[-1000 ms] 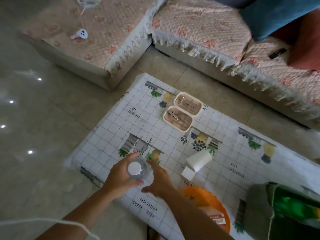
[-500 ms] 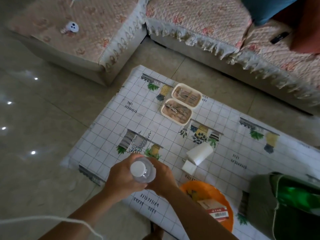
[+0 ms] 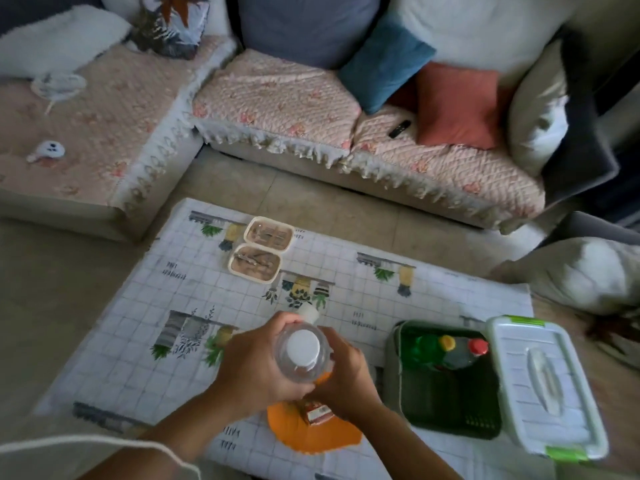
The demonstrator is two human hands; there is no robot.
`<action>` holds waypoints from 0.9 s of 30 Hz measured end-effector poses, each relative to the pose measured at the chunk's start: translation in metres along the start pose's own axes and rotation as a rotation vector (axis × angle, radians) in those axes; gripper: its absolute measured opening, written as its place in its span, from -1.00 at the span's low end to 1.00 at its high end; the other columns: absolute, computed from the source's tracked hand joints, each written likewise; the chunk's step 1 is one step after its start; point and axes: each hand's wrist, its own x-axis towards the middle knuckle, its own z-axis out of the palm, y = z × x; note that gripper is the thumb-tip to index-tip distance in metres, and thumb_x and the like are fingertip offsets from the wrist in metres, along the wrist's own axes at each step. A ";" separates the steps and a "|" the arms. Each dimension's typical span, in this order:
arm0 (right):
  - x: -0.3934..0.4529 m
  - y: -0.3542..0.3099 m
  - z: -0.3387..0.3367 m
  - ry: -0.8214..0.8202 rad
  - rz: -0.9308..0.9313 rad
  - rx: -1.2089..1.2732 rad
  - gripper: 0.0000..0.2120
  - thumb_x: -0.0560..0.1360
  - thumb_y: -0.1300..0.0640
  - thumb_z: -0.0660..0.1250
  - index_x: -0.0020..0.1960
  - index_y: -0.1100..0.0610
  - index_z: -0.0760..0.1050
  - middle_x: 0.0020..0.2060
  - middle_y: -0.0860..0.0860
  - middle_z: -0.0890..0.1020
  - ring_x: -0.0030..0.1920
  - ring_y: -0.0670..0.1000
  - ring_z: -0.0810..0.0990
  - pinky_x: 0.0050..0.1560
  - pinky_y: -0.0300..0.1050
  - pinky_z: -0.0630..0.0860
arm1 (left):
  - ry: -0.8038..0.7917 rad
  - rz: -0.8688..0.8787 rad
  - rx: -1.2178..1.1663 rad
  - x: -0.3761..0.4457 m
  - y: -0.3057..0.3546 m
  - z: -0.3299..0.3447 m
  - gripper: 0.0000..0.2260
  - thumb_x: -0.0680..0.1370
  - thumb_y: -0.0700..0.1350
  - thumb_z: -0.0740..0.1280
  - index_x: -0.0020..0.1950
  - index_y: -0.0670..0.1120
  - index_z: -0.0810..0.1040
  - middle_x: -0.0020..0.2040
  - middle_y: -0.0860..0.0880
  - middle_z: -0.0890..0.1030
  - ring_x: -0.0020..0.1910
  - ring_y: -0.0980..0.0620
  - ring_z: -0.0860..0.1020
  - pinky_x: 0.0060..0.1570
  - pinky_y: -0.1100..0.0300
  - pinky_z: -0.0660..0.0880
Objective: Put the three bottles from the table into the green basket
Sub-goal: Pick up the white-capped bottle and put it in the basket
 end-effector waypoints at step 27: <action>-0.125 0.184 -0.198 0.222 0.252 0.043 -0.18 0.02 -0.26 0.65 0.21 -0.14 0.44 0.06 -0.26 0.57 0.04 -0.25 0.55 0.02 -0.30 0.52 | -0.154 0.082 -0.146 0.038 0.189 0.254 -0.22 0.11 0.19 0.58 0.29 0.14 0.43 0.04 0.17 0.65 0.00 0.21 0.60 -0.05 0.51 0.47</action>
